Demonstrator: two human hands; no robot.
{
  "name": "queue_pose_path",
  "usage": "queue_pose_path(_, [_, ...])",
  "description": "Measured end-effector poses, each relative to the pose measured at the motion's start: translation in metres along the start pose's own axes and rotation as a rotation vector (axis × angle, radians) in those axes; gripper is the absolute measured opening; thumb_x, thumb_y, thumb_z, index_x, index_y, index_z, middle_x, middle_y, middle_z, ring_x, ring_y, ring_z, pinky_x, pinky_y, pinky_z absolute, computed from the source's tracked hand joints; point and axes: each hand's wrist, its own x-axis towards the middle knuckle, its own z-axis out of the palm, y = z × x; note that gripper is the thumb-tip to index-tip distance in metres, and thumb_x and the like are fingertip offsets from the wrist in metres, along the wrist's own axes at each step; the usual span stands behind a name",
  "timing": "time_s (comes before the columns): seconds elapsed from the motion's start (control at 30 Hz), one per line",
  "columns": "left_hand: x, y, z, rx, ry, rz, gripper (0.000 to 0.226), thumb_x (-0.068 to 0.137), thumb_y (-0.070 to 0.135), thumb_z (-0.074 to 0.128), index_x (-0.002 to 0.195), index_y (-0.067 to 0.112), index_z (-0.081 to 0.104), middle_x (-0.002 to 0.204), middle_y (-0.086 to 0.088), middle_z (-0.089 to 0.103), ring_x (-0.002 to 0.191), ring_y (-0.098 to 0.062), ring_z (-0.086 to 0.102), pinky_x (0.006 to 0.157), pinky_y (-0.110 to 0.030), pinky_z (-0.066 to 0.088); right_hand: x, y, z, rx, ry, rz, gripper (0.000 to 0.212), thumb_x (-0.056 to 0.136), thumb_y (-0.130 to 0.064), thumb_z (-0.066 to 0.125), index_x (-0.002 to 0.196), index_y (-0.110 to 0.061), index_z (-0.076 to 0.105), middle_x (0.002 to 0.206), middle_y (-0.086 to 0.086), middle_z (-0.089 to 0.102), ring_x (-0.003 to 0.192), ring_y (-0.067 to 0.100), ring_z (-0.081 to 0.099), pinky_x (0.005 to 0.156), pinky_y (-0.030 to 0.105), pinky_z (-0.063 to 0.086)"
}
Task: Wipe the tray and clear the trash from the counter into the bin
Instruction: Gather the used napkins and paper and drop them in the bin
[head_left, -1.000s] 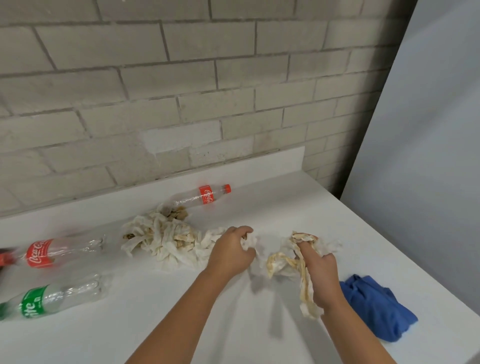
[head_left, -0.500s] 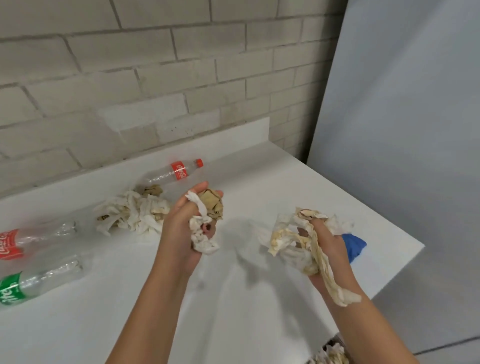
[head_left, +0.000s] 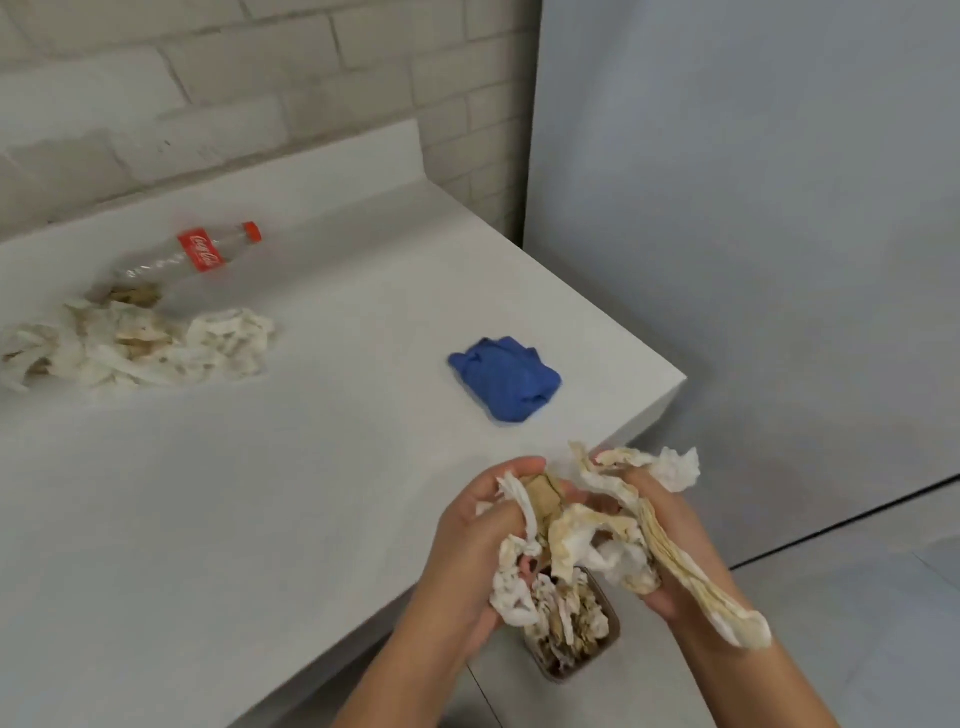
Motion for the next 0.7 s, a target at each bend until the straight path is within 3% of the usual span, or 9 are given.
queue_pose_path(0.07, [0.012,-0.04,0.013,0.052,-0.001,-0.026,0.044,0.046,0.016,0.073,0.09,0.013,0.075,0.096,-0.018,0.072,0.089,-0.03,0.07,0.076,-0.034,0.056,0.013,0.016,-0.034,-0.019,-0.022,0.053,0.082,0.01,-0.058,0.086,0.075,-0.011,0.067,0.056,-0.005,0.068,0.055,0.002,0.065,0.058,0.016,0.051])
queue_pose_path(0.13, [0.031,-0.084,0.016,0.131,0.027,-0.062,0.049,0.043,0.019,0.07,0.092,0.014,0.074,0.098,-0.02,0.071,0.088,-0.033,0.067,0.076,-0.034,0.052,0.034,0.046,-0.065,0.125,0.012,0.104,0.039,0.055,-0.027,0.086,0.072,-0.003,0.061,0.055,0.008,0.064,0.047,0.006,0.063,0.05,0.018,0.05])
queue_pose_path(0.17, [0.045,-0.106,0.013,0.159,0.047,-0.088,0.049,0.044,0.018,0.07,0.093,0.015,0.074,0.097,-0.022,0.071,0.084,-0.032,0.065,0.071,-0.032,0.049,0.05,0.065,-0.078,0.143,0.058,0.109,0.016,0.077,-0.008,0.07,0.07,-0.001,0.058,0.054,0.014,0.059,0.041,0.005,0.059,0.046,0.016,0.048])
queue_pose_path(0.2, [0.062,-0.131,0.006,0.18,0.083,-0.113,0.046,0.046,0.016,0.069,0.092,0.015,0.074,0.094,-0.022,0.071,0.08,-0.03,0.063,0.066,-0.03,0.048,0.065,0.084,-0.089,0.08,0.087,0.156,0.018,0.087,0.0,0.057,0.069,-0.001,0.058,0.055,0.016,0.057,0.039,0.004,0.058,0.047,0.017,0.047])
queue_pose_path(0.33, [0.143,-0.237,-0.042,0.25,0.26,-0.239,0.026,0.062,0.001,0.065,0.082,0.014,0.077,0.093,-0.016,0.073,0.081,-0.026,0.067,0.072,-0.035,0.055,0.136,0.176,-0.133,-0.012,0.015,0.222,0.014,0.085,-0.006,0.062,0.071,-0.006,0.06,0.064,0.009,0.062,0.058,0.017,0.061,0.056,0.026,0.049])
queue_pose_path(0.4, [0.183,-0.296,-0.076,0.37,0.298,-0.306,0.032,0.075,-0.004,0.06,0.099,0.013,0.071,0.093,-0.015,0.07,0.077,-0.025,0.064,0.059,-0.028,0.052,0.184,0.234,-0.149,-0.088,0.083,0.285,0.013,0.081,-0.019,0.068,0.076,-0.007,0.066,0.077,0.009,0.069,0.071,0.021,0.066,0.067,0.032,0.052])
queue_pose_path(0.5, [0.235,-0.362,-0.118,0.532,0.357,-0.326,0.042,0.073,-0.001,0.06,0.114,0.008,0.058,0.098,-0.008,0.059,0.075,-0.015,0.053,0.057,-0.018,0.046,0.254,0.324,-0.159,-0.221,0.199,0.35,0.038,0.069,-0.047,0.069,0.087,-0.014,0.071,0.085,0.004,0.074,0.083,0.022,0.069,0.084,0.039,0.054])
queue_pose_path(0.6, [0.278,-0.412,-0.141,0.55,0.402,-0.331,0.035,0.08,-0.009,0.056,0.112,0.005,0.055,0.1,-0.01,0.056,0.07,-0.01,0.049,0.054,-0.017,0.041,0.301,0.391,-0.162,-0.289,0.244,0.304,0.028,0.08,-0.041,0.065,0.09,-0.014,0.067,0.082,0.0,0.069,0.084,0.021,0.065,0.084,0.037,0.05])
queue_pose_path(0.7, [0.315,-0.469,-0.181,0.582,0.357,-0.303,0.044,0.088,0.006,0.06,0.127,0.016,0.043,0.104,-0.003,0.059,0.087,-0.014,0.058,0.07,-0.013,0.049,0.33,0.446,-0.165,-0.471,0.202,0.151,0.042,0.085,-0.045,0.061,0.12,-0.023,0.06,0.117,-0.001,0.056,0.115,0.022,0.054,0.102,0.039,0.042])
